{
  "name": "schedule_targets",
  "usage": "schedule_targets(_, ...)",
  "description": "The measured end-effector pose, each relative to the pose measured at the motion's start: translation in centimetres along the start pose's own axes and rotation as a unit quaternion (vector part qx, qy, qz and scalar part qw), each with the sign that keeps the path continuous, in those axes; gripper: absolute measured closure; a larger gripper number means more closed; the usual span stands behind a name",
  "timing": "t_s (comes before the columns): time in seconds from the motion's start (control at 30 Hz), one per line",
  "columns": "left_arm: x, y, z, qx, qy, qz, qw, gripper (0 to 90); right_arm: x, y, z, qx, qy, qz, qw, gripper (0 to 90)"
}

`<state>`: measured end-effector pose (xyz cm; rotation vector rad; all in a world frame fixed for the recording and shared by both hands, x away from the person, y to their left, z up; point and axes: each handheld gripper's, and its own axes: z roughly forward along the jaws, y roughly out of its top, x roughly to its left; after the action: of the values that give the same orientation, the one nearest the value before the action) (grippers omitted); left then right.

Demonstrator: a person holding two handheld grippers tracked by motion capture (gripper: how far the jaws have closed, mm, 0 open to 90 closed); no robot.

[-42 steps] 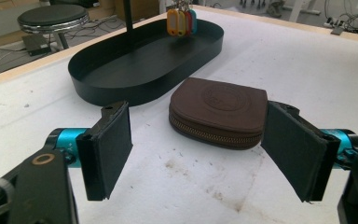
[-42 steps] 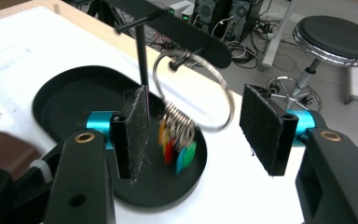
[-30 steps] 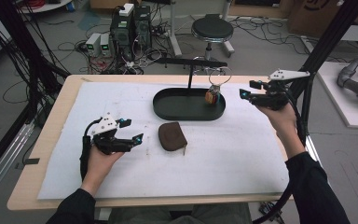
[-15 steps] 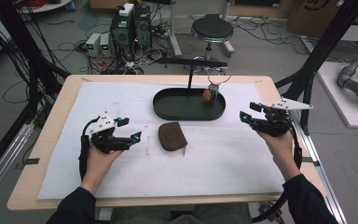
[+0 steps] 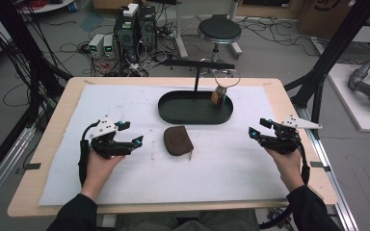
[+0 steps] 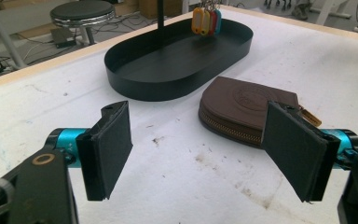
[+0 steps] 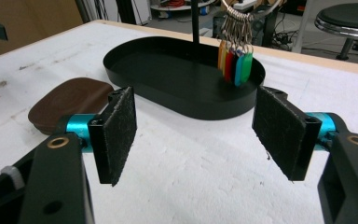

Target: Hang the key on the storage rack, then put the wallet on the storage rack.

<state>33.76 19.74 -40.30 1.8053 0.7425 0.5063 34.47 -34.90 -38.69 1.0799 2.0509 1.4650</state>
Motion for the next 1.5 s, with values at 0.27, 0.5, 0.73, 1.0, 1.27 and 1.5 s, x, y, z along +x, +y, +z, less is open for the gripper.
schedule_targets(0.27,0.1,-0.1,0.0,0.002,0.001,0.0,1.0,24.2,0.1,-1.2,0.7,0.019,0.001,-0.008,0.9998,29.4)
schedule_targets(0.5,-0.1,0.0,0.2,0.001,-0.007,0.002,1.0,24.3,-0.3,-1.5,0.8,0.024,-0.006,-0.006,0.9997,28.9)
schedule_targets(0.73,-0.2,0.0,0.2,0.0,-0.008,0.0,1.0,24.2,-0.6,-1.6,1.0,0.031,-0.01,-0.008,0.9994,28.7)
schedule_targets(1.0,-0.7,0.2,0.4,0.001,-0.012,0.002,0.9999,24.2,-0.6,-1.7,1.2,0.034,-0.009,-0.012,0.9993,28.8)
schedule_targets(1.27,-0.8,0.2,0.6,0.003,-0.014,0.002,0.9999,24.2,-0.7,-1.6,1.2,0.03,-0.011,-0.013,0.9994,28.8)
schedule_targets(1.5,-0.7,0.6,1.4,0.002,-0.018,0.001,0.9998,24.2,-0.8,-1.6,1.1,0.029,-0.014,-0.008,0.9994,28.8)
